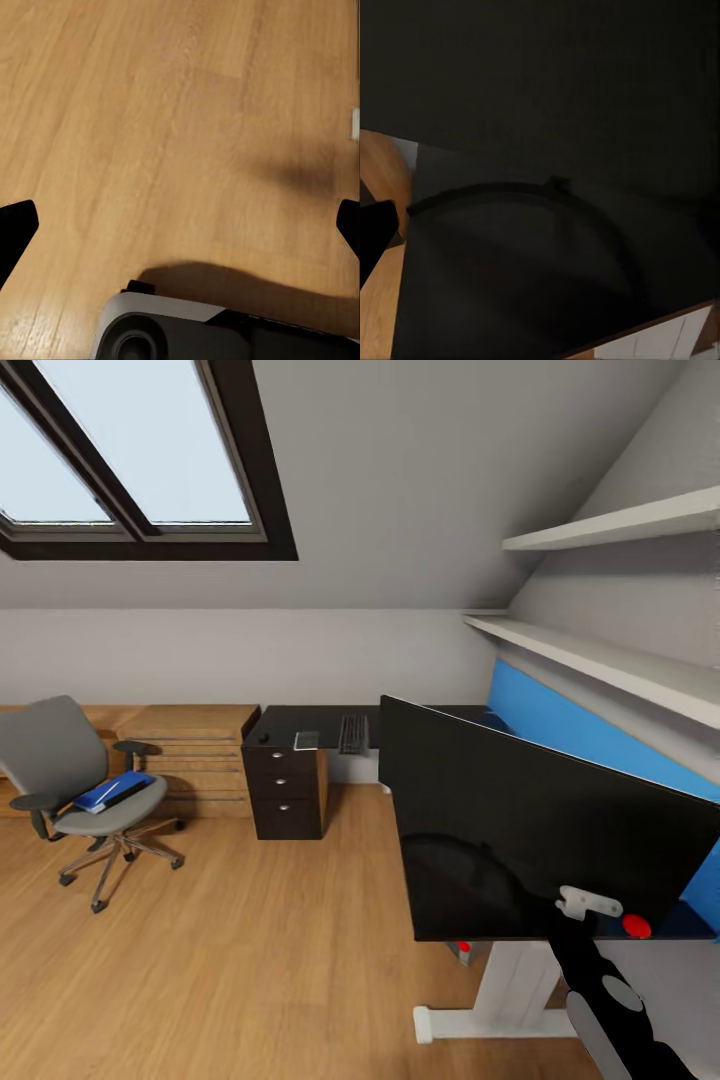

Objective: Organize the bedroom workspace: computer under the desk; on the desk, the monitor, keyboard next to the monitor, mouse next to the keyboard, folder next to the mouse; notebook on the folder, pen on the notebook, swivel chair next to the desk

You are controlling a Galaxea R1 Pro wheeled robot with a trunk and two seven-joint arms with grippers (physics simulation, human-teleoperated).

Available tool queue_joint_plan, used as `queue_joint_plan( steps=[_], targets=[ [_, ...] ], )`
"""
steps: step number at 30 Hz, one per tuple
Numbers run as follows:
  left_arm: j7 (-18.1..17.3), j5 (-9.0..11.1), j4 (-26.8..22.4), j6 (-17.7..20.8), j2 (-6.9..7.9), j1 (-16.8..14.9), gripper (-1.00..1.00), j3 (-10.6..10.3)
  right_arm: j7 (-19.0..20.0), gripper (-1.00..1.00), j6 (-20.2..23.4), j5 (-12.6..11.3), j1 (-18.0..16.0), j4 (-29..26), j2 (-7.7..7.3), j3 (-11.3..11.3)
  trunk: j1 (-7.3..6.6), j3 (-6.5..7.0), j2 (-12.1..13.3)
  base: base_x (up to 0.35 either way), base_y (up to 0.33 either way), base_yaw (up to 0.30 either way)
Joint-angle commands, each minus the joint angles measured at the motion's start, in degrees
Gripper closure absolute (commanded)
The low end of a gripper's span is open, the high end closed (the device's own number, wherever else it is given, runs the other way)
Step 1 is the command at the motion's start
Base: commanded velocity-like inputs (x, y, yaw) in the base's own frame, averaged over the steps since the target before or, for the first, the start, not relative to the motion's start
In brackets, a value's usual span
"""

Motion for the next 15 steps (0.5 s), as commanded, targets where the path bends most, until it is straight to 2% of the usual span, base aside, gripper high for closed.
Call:
queue_joint_plan(
  steps=[1,8,15],
  targets=[
    [-0.33,0.61,0.08,-0.22,-0.01,-0.06,-1.00,-0.25,-0.46,-1.00,0.17,-0.32,-0.05,-0.08,-0.08,0.17,0.04,-0.14,-0.13,-0.001,-0.306,0.000],
    [-0.33,0.59,0.08,-0.25,0.00,-0.06,-1.00,-0.25,-0.46,-1.00,0.17,-0.32,-0.05,-0.08,-0.08,0.17,0.04,-0.14,-0.13,0.000,-0.272,0.000],
    [-0.33,0.58,0.08,-0.30,0.00,-0.06,-1.00,-0.25,-0.41,-1.00,0.17,-0.27,-0.05,-0.08,-0.08,0.18,0.04,-0.14,-0.13,0.000,-0.084,0.000]
  ],
)
